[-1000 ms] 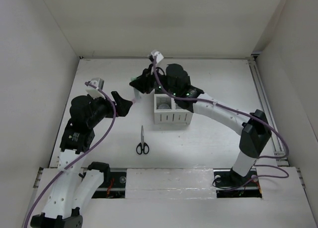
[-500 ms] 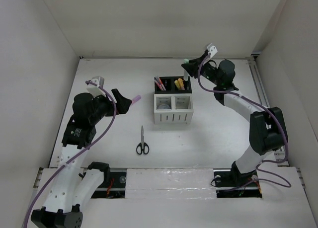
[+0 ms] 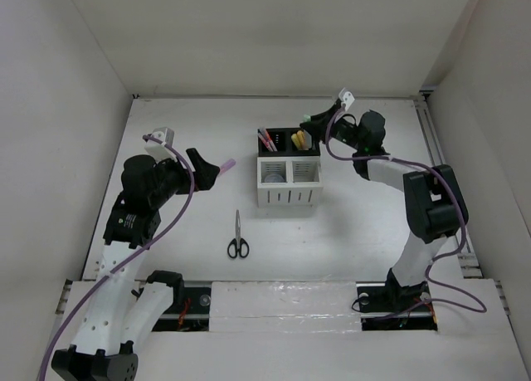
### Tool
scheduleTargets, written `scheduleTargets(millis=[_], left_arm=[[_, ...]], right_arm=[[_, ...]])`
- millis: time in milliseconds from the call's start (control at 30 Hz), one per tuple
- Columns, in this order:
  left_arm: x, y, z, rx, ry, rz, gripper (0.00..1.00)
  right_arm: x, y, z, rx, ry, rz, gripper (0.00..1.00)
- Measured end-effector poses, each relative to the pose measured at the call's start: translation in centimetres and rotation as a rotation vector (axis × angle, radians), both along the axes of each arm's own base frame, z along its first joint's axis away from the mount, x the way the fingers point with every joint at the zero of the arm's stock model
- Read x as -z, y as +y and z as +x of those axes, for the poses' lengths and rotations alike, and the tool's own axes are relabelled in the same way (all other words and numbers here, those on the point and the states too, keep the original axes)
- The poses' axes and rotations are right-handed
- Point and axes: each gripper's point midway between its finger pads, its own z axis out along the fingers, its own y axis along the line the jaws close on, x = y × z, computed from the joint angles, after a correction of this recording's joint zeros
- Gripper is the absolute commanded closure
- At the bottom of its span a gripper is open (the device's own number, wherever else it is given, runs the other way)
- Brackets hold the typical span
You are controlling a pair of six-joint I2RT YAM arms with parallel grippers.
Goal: Sort the stationery into containers
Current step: Place the stationery in the storage box, then pick up the pen from the center of the board.
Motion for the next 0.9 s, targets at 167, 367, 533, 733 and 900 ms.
scheduleTargets(millis=[167,367,533,733,900], left_arm=[[0.0,0.0,0.0,0.000,0.000,0.000,0.00],[0.0,0.0,0.0,-0.001,0.000,0.000,0.00],[0.4,0.7,0.5,-0.046,0.015,0.011,0.00],[3.4,1.9,2.8,-0.152,0.154,0.052,0.00],[5.8,2.1,6.3,-0.196,0.307,0.101,0.00]], right_arm=[[2.2,-0.7,-0.1,0.006,0.038,-0.006,0.56],[1.9,-0.9,-0.3,0.008,0.025,0.015,0.00],[0.3,-1.0,-1.6,0.002,0.015,0.054,0.00],[-8.8,-1.9,-5.8,0.027,-0.142,0.135,0.00],[-16.6,-1.4,-12.8,-0.016,-0.310,0.186,0.00]])
